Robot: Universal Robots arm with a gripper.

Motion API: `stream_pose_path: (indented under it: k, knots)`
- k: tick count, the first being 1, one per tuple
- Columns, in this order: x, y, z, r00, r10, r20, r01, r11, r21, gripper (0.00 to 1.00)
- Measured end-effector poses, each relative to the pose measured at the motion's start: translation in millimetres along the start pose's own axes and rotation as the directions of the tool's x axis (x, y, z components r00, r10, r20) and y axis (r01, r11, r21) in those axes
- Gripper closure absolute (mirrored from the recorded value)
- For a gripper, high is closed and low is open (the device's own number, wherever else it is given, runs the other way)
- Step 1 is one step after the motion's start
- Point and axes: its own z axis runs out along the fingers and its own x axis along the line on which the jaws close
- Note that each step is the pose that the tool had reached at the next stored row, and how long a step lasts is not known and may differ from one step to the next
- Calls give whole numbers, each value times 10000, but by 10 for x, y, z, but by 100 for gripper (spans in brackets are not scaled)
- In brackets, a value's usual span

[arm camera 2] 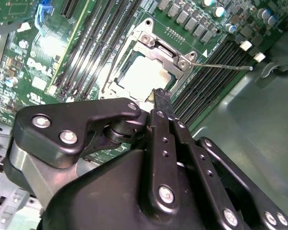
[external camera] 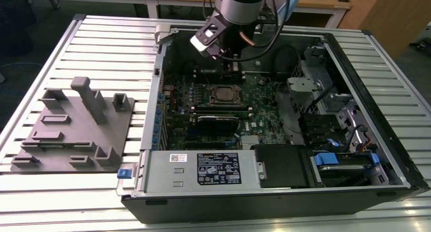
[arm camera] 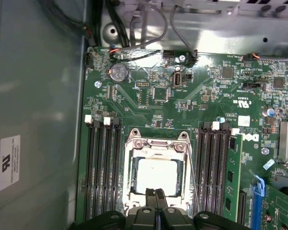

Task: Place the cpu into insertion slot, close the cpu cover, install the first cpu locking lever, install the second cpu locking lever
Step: 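Install the first cpu locking lever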

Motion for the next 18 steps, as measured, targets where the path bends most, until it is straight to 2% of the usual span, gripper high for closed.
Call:
stream_pose_path:
  k: [4, 7, 12, 18]
  knots:
    - [0, 0, 1, 9985, -543, 7, 543, 9985, 19, 89]
    - [0, 0, 1, 9956, -938, 13, 938, 9956, 33, 89]
    - [0, 0, 0, 9882, -1528, 22, 1528, 9882, 56, 89]
    - [-4, 0, 2, 9777, -2100, 26, 2100, 9777, 68, 89]
